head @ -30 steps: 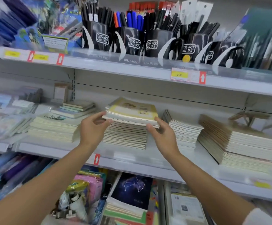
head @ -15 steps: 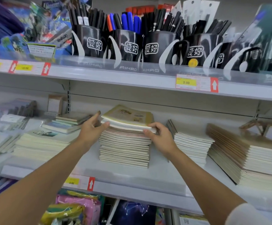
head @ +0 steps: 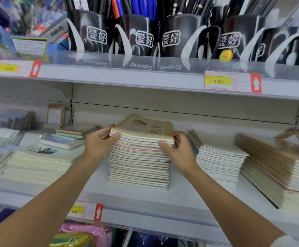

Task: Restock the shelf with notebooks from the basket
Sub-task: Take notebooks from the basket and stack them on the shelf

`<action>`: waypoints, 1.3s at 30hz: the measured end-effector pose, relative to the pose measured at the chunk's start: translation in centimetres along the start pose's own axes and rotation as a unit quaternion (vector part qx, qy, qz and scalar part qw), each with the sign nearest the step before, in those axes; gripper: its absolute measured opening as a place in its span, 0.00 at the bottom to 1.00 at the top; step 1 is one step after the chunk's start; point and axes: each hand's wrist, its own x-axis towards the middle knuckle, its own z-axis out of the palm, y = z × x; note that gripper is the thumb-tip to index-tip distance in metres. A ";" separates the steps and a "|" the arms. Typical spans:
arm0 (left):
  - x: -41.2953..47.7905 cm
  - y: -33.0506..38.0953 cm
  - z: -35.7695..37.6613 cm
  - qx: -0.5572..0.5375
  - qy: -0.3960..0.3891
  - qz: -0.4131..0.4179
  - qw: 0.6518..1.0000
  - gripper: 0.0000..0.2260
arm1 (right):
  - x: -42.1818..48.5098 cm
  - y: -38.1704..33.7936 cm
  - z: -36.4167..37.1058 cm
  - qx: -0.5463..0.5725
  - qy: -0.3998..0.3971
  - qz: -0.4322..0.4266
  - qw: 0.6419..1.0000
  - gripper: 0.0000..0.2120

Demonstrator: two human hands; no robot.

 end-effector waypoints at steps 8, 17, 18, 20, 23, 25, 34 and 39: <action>0.8 -0.6 0.1 0.030 -0.089 0.007 0.996 0.22 | 1.7 -0.9 0.0 -0.007 -0.003 -0.018 1.000 0.20; 0.7 -1.1 0.8 0.024 -0.104 -0.002 0.994 0.27 | 0.9 -0.2 0.0 -0.087 0.004 -0.028 0.996 0.18; 0.8 -1.0 0.7 0.027 -0.122 -0.004 0.992 0.28 | 0.9 -0.2 0.2 -0.114 -0.003 -0.038 0.993 0.19; 0.8 -1.0 0.7 0.045 -0.132 0.000 0.990 0.28 | 0.7 -0.2 0.4 -0.165 -0.014 -0.055 0.985 0.21; 0.7 -1.4 1.0 0.077 -0.071 0.034 0.994 0.26 | 0.6 -0.3 0.5 -0.172 -0.012 -0.053 0.984 0.21; 0.5 -1.2 0.9 0.086 -0.064 0.039 0.993 0.27 | 0.5 -0.6 0.3 -0.169 -0.018 -0.048 0.984 0.21; -6.1 -0.2 -1.0 0.166 -0.004 0.026 0.986 0.11 | -4.1 -2.9 1.6 -0.345 0.048 -0.099 0.932 0.28; -12.8 -0.4 -5.7 0.343 0.113 0.025 0.932 0.13 | -11.3 -4.8 6.1 -0.354 -0.015 -0.262 0.898 0.22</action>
